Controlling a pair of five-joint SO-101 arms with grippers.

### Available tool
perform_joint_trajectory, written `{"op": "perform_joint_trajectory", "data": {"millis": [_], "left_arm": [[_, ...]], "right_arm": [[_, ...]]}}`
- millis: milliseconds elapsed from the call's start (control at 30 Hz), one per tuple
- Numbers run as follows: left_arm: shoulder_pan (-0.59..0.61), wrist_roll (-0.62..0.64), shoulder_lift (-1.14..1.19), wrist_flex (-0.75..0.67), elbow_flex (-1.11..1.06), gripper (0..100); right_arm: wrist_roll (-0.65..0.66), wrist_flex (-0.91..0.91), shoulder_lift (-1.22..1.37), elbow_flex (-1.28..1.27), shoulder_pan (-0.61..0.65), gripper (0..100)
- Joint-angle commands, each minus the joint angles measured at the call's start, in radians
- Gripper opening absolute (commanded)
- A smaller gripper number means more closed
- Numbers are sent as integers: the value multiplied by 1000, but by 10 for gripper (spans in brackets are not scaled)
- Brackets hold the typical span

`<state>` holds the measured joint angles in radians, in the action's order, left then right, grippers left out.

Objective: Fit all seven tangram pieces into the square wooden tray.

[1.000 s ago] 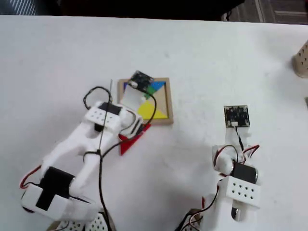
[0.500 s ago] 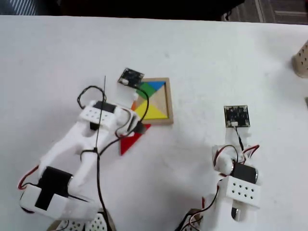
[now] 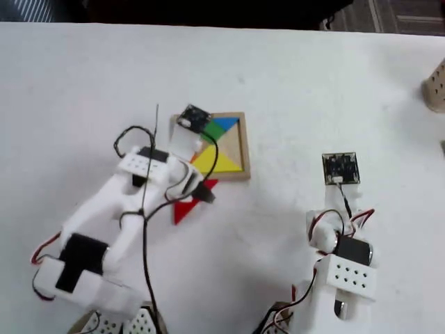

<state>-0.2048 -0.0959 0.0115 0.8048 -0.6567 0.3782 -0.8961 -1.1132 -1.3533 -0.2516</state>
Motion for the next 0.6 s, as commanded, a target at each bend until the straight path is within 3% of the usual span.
{"op": "perform_joint_trajectory", "data": {"millis": [0, 200, 567], "left_arm": [[28, 14, 117, 71, 186, 351], [48, 37, 246, 180, 345, 352], [38, 54, 248, 261, 334, 347]], "right_arm": [[23, 19, -12, 5, -5, 24], [25, 21, -12, 5, -4, 24], [25, 22, -12, 5, -5, 24]]}}
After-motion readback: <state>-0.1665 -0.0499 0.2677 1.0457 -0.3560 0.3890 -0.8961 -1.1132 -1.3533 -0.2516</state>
